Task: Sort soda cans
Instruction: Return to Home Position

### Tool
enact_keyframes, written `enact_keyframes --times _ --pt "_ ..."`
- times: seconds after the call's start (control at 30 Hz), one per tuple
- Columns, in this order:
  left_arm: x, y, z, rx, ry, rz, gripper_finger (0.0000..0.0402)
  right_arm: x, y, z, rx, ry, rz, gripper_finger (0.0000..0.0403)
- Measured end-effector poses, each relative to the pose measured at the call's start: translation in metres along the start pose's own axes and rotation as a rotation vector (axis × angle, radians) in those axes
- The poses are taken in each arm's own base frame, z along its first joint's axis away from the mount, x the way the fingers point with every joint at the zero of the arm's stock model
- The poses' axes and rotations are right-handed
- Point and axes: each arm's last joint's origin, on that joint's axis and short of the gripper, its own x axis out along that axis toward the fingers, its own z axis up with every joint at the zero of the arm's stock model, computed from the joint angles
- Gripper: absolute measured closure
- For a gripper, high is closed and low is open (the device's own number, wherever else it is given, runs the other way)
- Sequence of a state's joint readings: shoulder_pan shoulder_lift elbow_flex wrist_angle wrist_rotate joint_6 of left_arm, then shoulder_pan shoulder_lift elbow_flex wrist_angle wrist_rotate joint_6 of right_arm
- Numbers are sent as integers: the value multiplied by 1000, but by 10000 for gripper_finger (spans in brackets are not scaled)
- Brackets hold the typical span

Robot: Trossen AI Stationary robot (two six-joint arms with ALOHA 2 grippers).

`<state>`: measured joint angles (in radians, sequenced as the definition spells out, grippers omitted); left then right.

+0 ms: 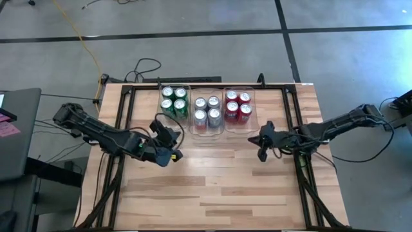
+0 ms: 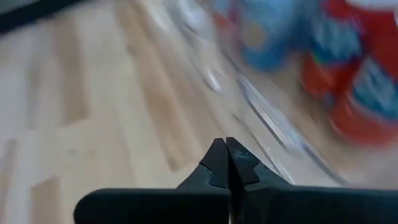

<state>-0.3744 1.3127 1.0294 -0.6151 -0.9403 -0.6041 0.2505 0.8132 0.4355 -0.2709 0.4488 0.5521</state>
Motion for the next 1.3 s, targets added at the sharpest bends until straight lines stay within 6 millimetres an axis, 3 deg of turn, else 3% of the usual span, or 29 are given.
enact_keyframes --times 0.23,0.47,0.6,0.83,1.0,1.3 --pt "-25 29 18 -19 -73 -45 401 -26 18 38 -263 -152 101 389" --pt "-41 47 25 53 -125 -75 401 -47 19 62 -248 -315 127 400" --pt "-45 57 18 119 -161 -119 401 -64 14 70 -291 -423 143 400" --pt "-44 78 -5 110 -315 -303 401 -90 -1 72 -283 -526 247 400" --pt "-40 88 -32 24 -418 -432 401 -87 2 64 -316 -652 430 400" --pt "-33 96 -61 -58 -418 -441 401 -82 -5 47 -313 -570 431 400"
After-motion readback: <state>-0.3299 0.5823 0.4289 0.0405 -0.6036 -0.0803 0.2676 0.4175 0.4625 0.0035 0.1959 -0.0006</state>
